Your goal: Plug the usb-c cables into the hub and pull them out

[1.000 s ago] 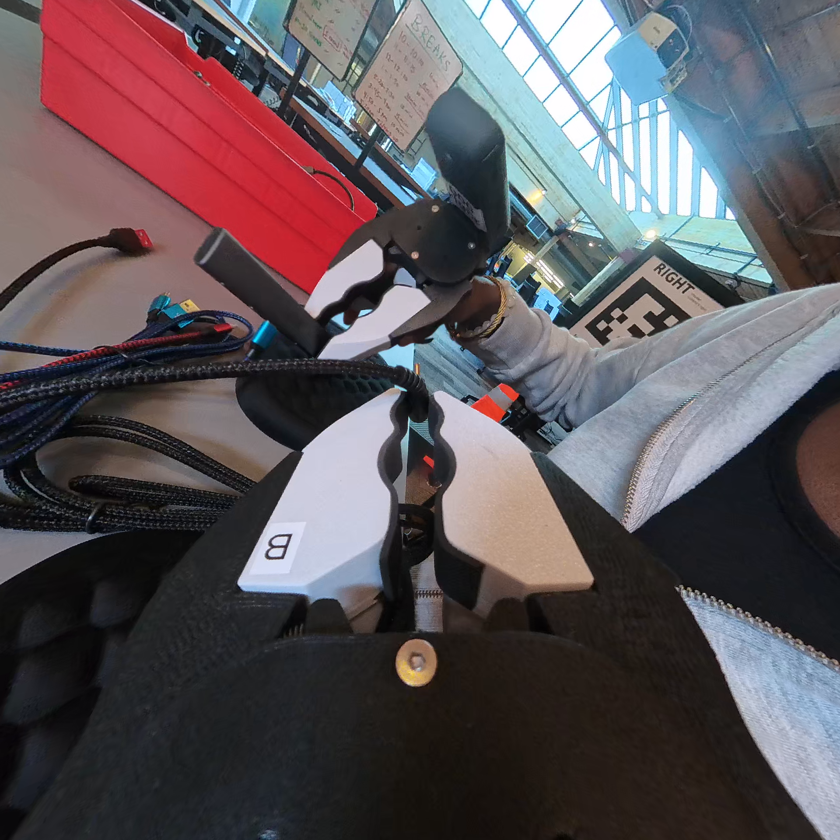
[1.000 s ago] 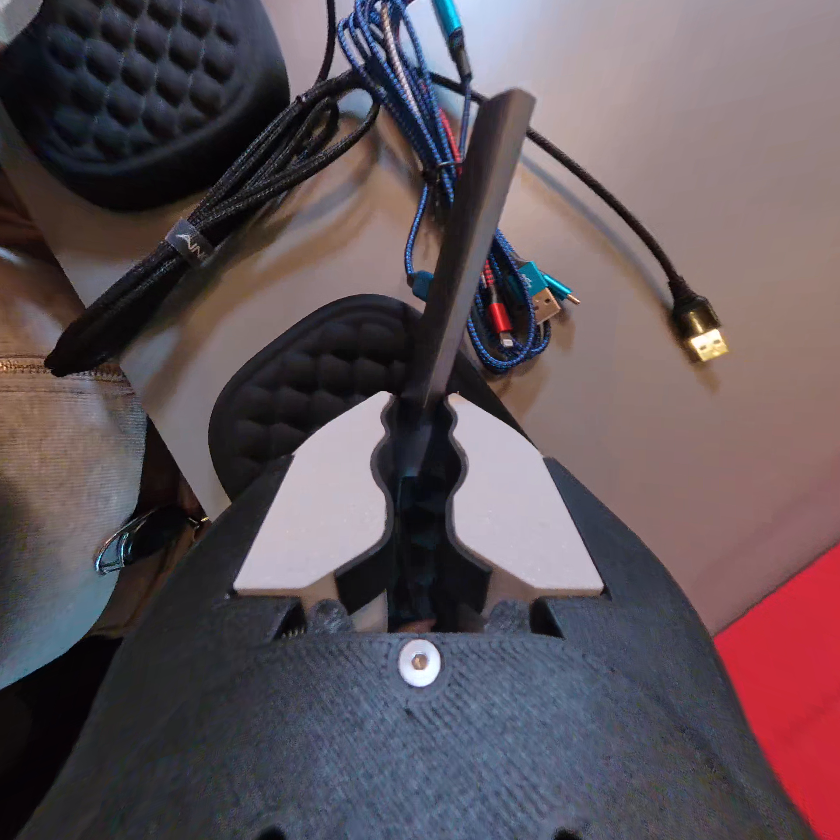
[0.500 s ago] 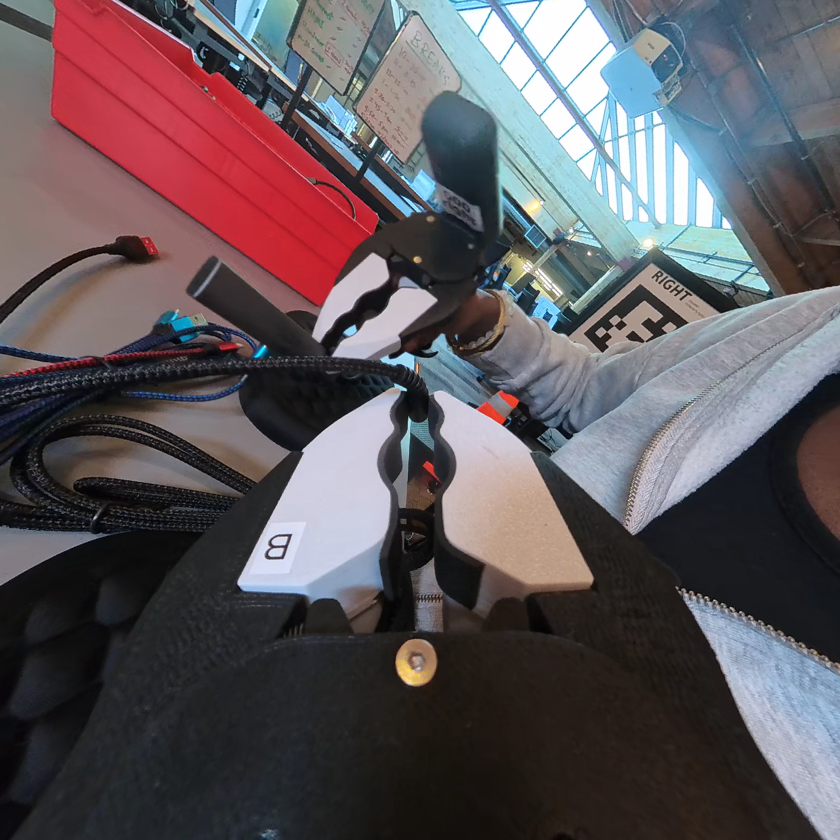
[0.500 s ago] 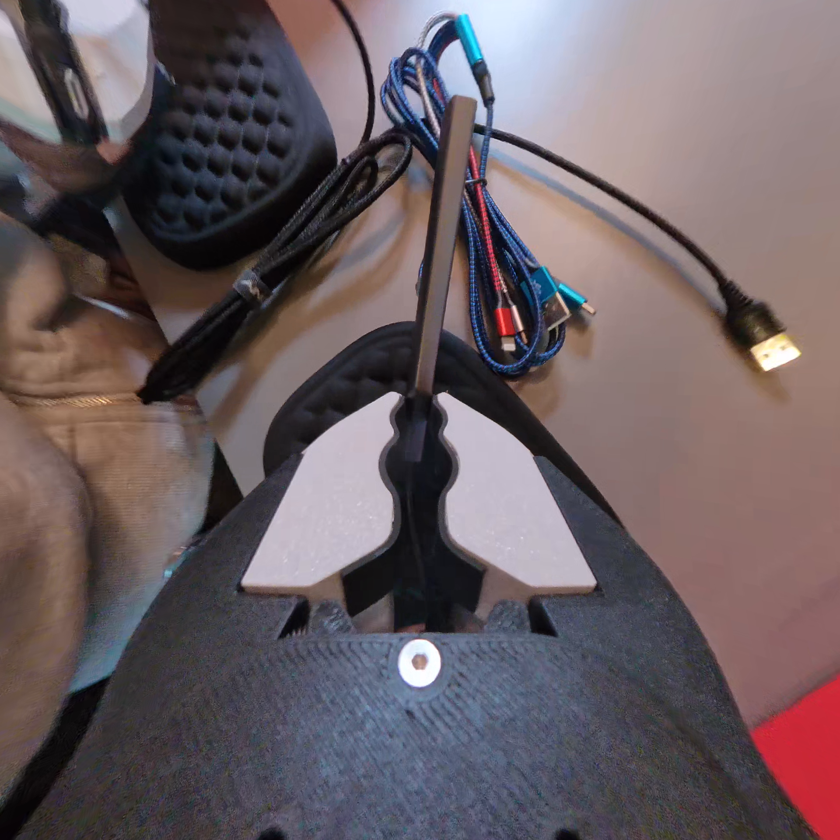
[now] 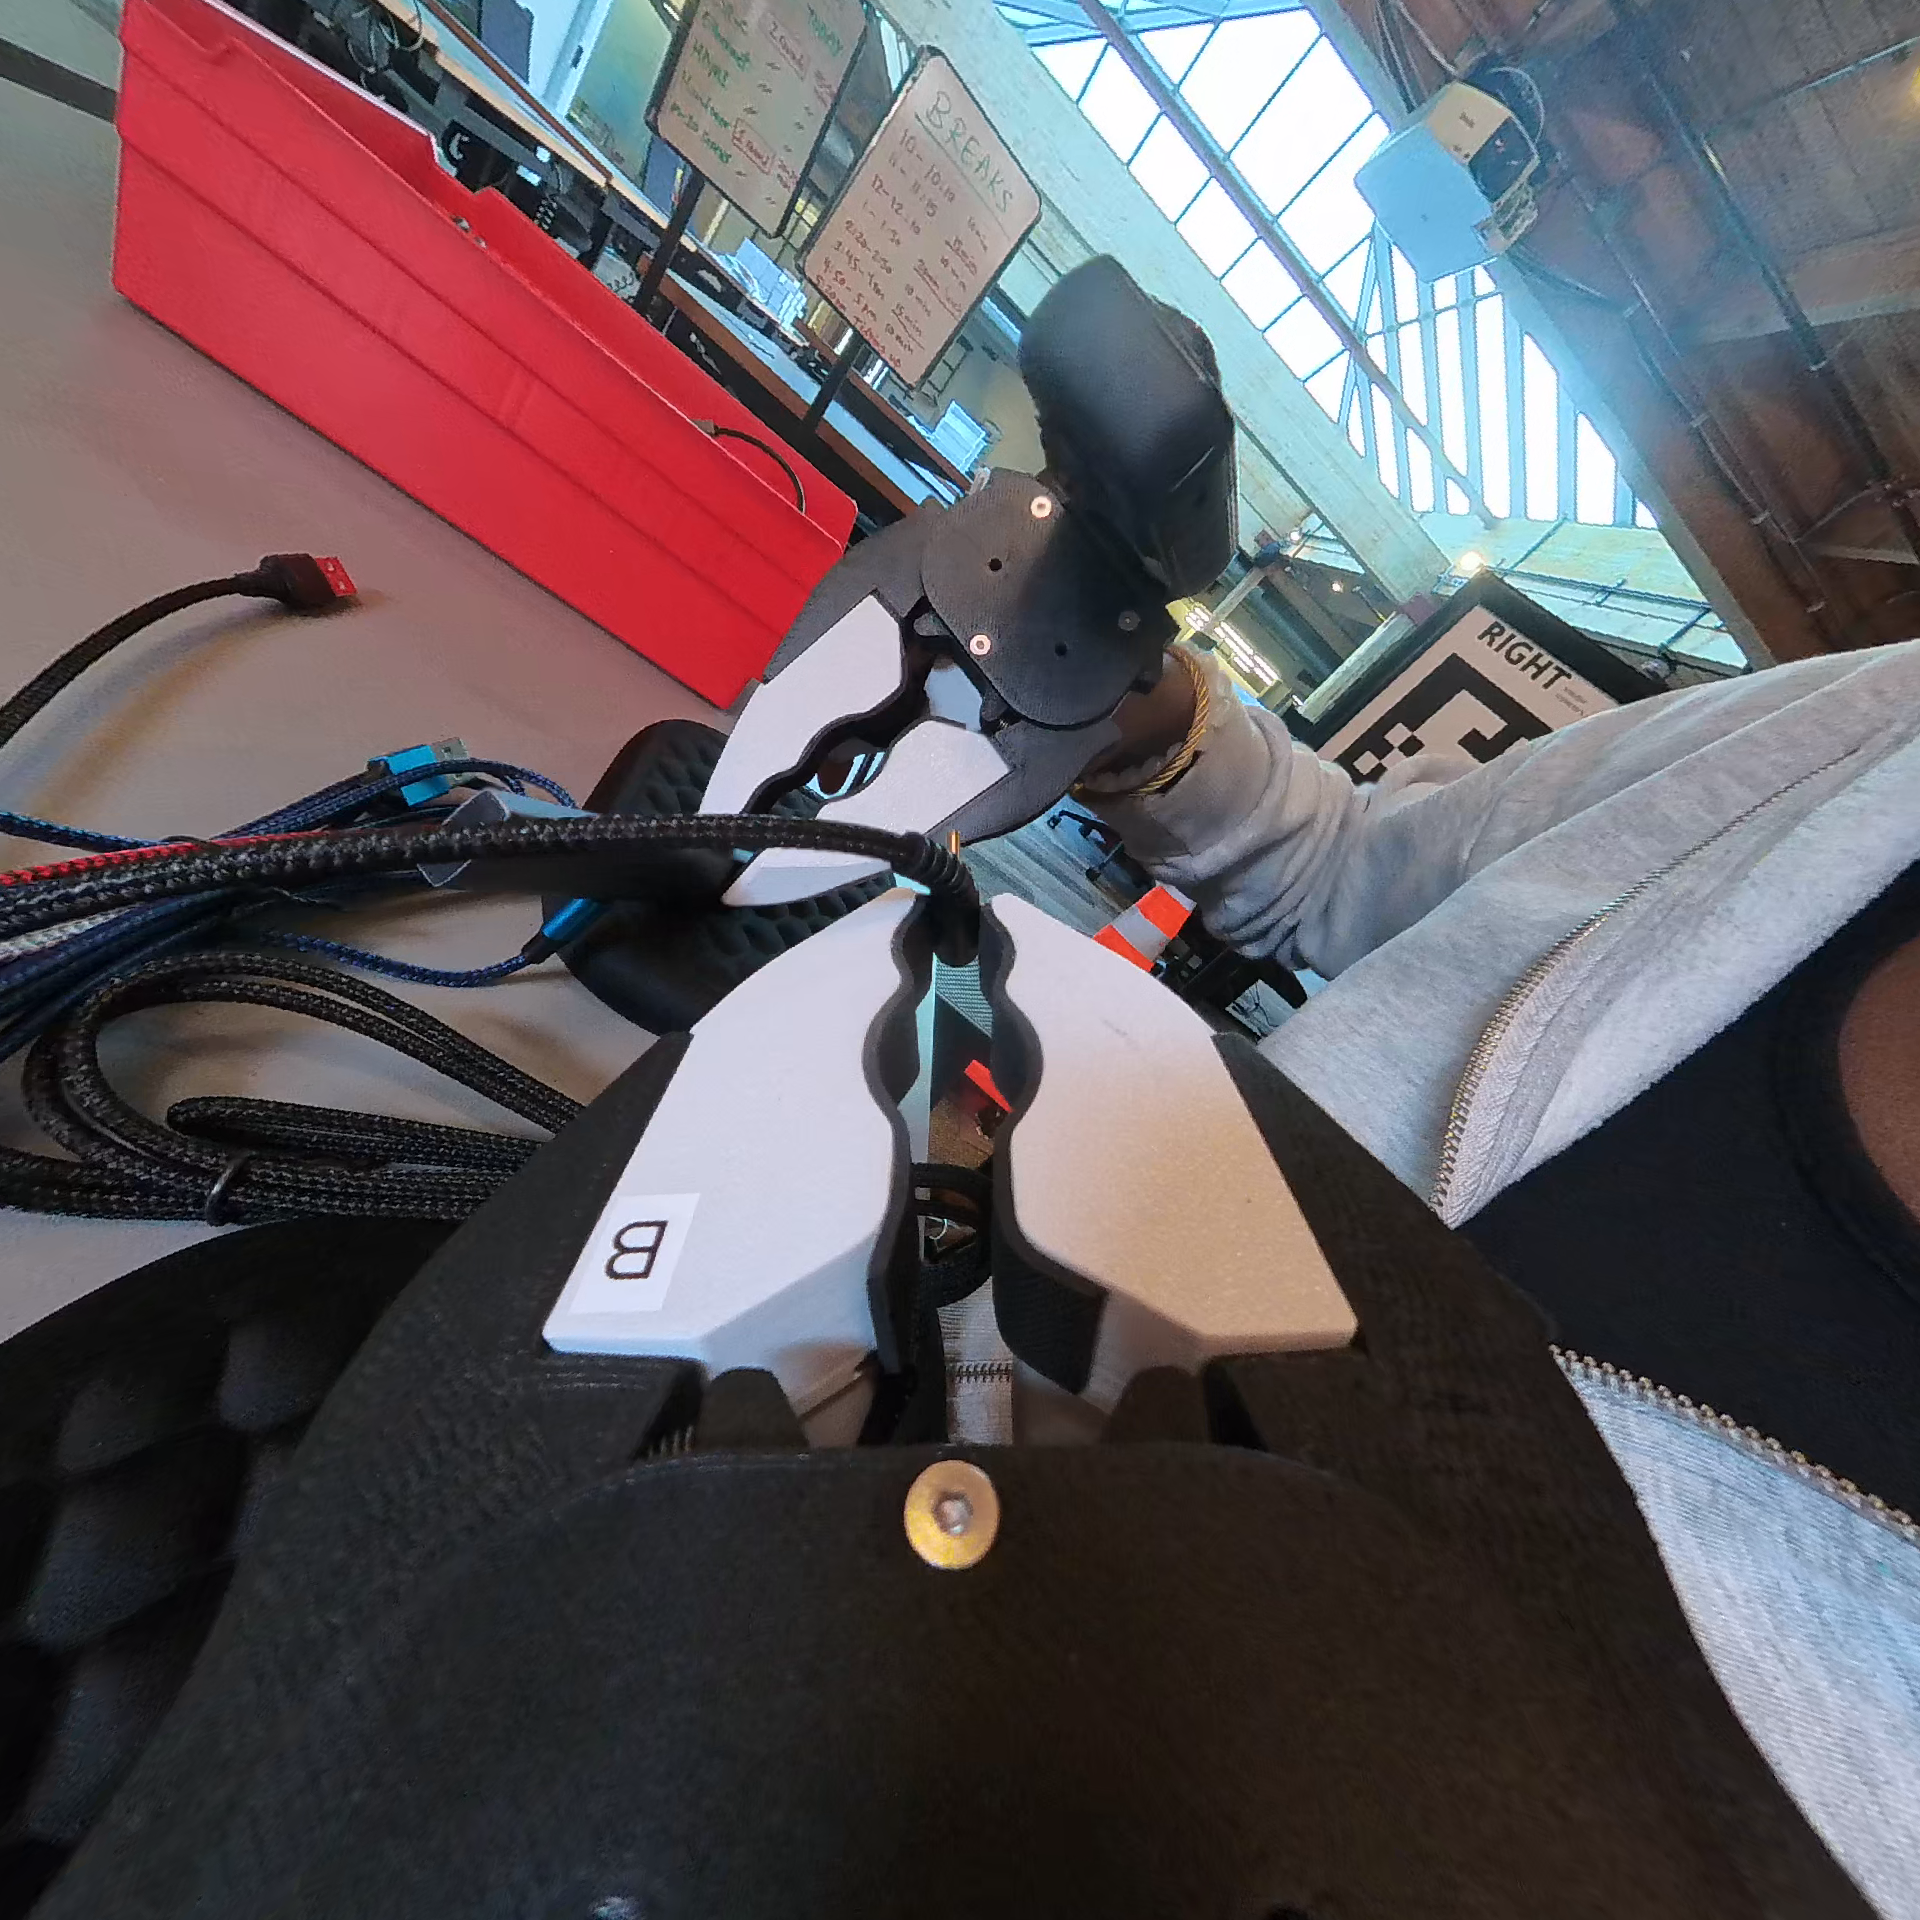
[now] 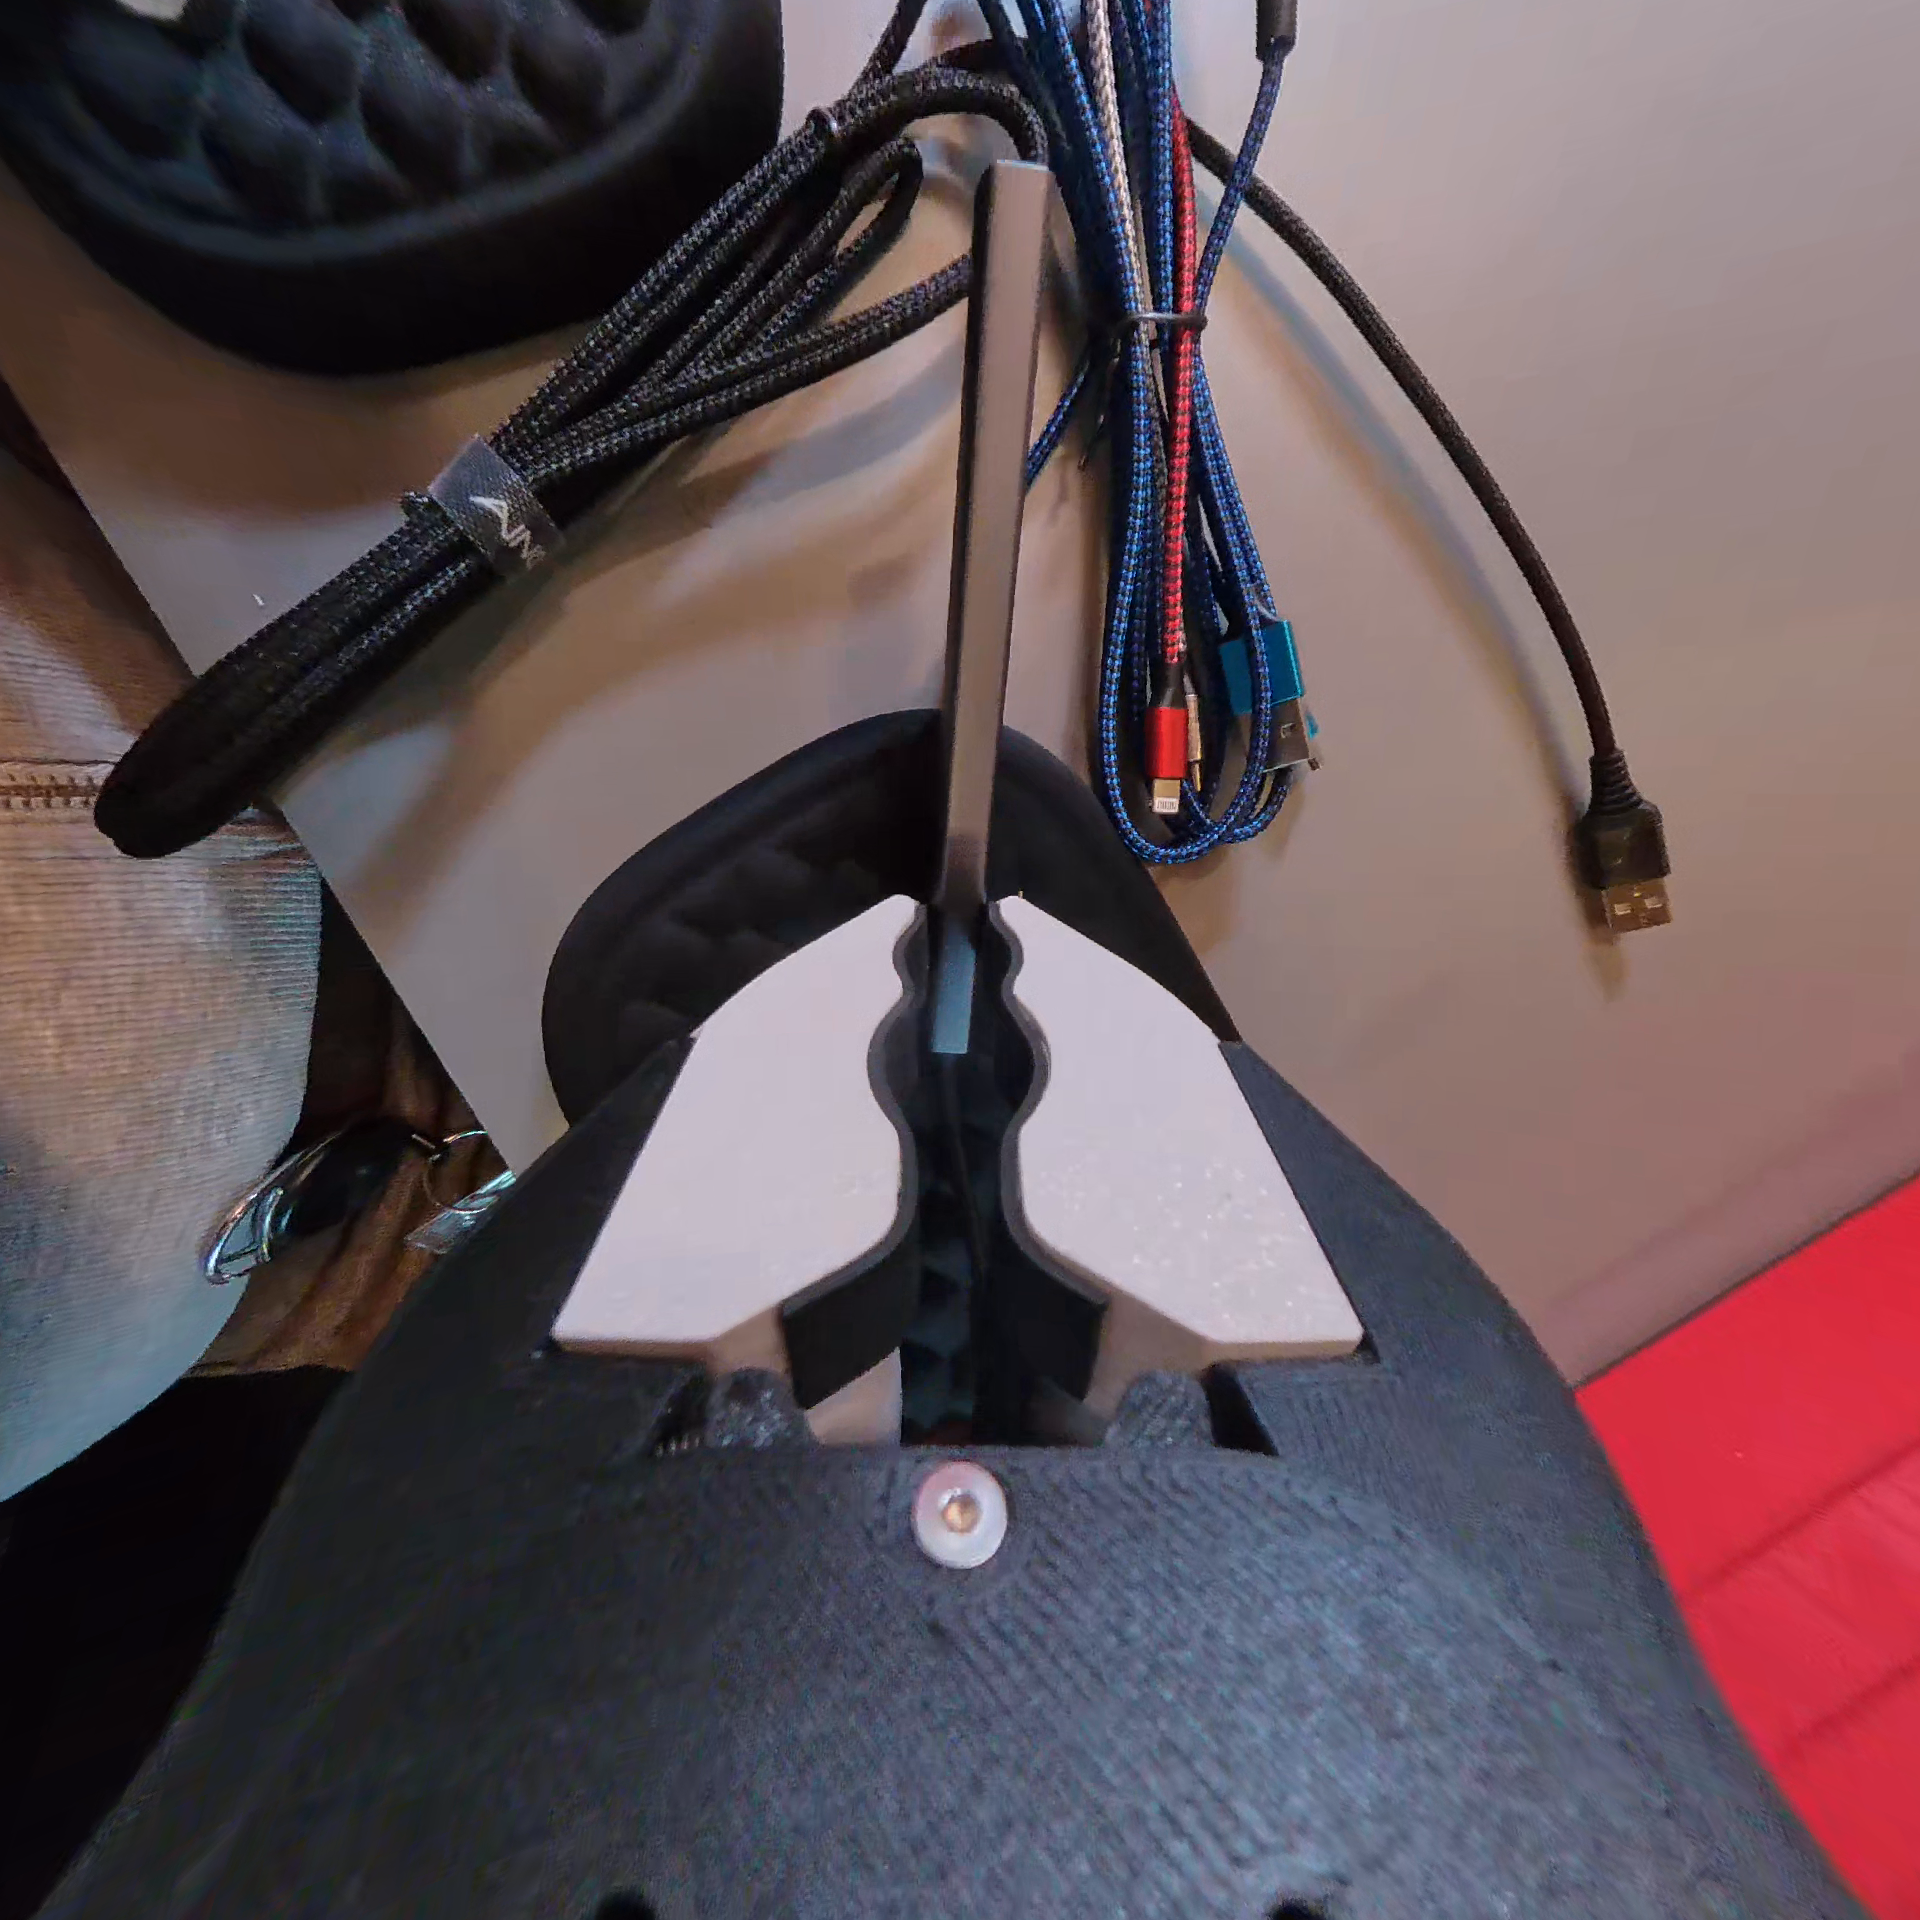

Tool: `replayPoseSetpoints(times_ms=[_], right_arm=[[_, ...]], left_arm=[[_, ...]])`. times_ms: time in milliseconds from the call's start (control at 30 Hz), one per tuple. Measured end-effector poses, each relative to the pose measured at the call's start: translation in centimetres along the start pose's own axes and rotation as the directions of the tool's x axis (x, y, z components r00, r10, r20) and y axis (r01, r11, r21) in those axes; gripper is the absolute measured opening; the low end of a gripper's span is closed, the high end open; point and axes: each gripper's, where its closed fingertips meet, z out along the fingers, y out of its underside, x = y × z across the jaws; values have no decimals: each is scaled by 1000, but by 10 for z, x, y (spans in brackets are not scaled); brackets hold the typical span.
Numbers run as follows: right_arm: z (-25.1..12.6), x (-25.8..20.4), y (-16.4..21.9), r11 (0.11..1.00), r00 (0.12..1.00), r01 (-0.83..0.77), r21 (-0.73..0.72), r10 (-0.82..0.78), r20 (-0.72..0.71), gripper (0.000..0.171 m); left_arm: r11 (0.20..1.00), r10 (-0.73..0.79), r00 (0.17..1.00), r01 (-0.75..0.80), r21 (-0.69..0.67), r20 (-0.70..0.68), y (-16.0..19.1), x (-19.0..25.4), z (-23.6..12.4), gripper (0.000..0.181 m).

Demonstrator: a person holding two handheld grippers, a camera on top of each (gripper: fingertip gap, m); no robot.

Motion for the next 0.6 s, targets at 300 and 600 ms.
replayPoseSetpoints(times_ms=[300,600], right_arm=[[2,0,-2,999,998,-46,-23,47,31,10],[3,0,-3,998,997,-56,-41,58,47,9]], left_arm=[[1000,-1,1000,1,0,-2,0,0,0,9],[1000,-4,1000,4,7,-6,-1,1,-1,8]])
